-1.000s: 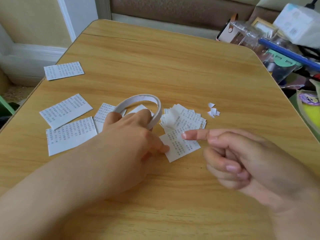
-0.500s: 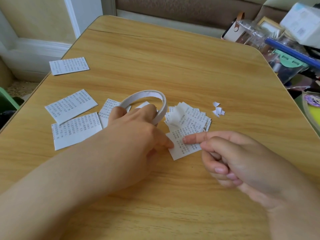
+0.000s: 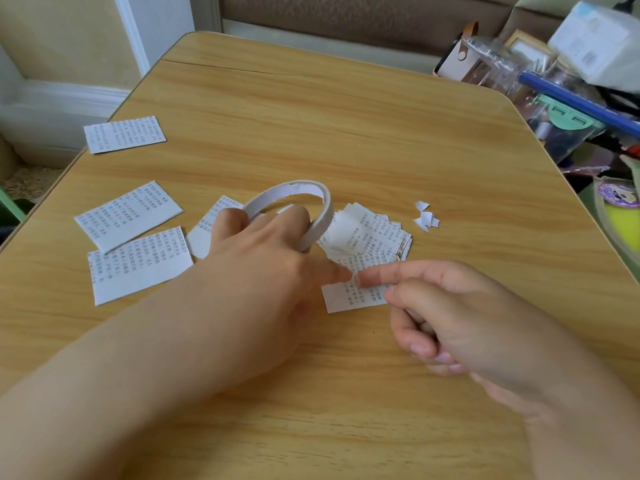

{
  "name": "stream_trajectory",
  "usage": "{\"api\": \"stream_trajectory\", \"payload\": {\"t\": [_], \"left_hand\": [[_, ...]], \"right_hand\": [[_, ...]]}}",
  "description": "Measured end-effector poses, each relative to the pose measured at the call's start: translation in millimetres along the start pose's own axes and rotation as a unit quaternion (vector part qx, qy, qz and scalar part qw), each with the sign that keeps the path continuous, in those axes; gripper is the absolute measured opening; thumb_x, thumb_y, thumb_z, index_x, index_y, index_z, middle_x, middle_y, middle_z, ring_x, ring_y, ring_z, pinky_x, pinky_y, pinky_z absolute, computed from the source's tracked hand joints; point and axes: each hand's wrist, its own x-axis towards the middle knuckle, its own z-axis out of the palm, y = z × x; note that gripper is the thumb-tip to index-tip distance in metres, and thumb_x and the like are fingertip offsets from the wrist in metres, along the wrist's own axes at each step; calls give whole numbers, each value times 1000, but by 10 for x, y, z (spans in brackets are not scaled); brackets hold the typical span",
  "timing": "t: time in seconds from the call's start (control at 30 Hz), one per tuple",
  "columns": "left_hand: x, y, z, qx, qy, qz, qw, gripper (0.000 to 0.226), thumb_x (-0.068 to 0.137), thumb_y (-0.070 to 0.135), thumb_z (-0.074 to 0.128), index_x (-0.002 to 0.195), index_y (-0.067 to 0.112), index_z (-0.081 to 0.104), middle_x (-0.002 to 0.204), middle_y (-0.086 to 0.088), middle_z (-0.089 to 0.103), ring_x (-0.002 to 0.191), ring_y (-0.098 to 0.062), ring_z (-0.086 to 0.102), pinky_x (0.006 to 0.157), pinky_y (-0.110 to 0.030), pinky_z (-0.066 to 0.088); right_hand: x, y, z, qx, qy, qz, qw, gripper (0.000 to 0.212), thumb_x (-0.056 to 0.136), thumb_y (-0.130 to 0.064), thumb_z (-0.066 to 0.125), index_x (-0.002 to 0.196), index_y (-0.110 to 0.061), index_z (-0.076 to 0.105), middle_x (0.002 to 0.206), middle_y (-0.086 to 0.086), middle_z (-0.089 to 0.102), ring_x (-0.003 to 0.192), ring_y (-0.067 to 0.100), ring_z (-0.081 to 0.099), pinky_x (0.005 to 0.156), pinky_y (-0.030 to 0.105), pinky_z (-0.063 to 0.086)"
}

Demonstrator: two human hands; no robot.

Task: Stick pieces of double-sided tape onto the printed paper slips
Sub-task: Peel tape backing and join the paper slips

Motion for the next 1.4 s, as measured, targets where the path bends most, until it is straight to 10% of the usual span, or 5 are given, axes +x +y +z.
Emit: {"api": "stream_trajectory", "payload": {"t": [0.23,0.77,1.03,1.4], "left_hand": [[2,14,38,32,-20,17,999,52,69,23,32,98,38,72,74,5,28,61,-14,30,66,-35,27],[9,133,-1,104,-58,10,993,41,58,14,55,89,29,76,71,-2,43,62,-28,52,70,-38,23],[-4,124,5,99,-52,8,994,39,57,14,55,87,29,76,71,-2,44,61,-26,50,70,-38,22],[4,126,16,108,-55,14,993,43,57,14,54,90,31,76,71,-2,41,61,-26,51,69,-37,21]], "right_hand": [[3,10,9,-5,2,-1,1000,29,91,-11,41,109,-23,60,44,-4,41,35,4,28,35,15,25],[-48,29,61,-137,65,-8,988,35,83,-27,39,112,-37,57,44,-8,51,36,3,40,49,23,35],[-156,32,-24,-328,131,-171,920,34,81,-23,46,98,-43,67,39,-8,38,40,10,38,44,17,33],[-64,92,51,-474,167,-178,846,46,85,-26,44,118,-56,56,48,-8,46,48,11,33,48,24,28]]}}
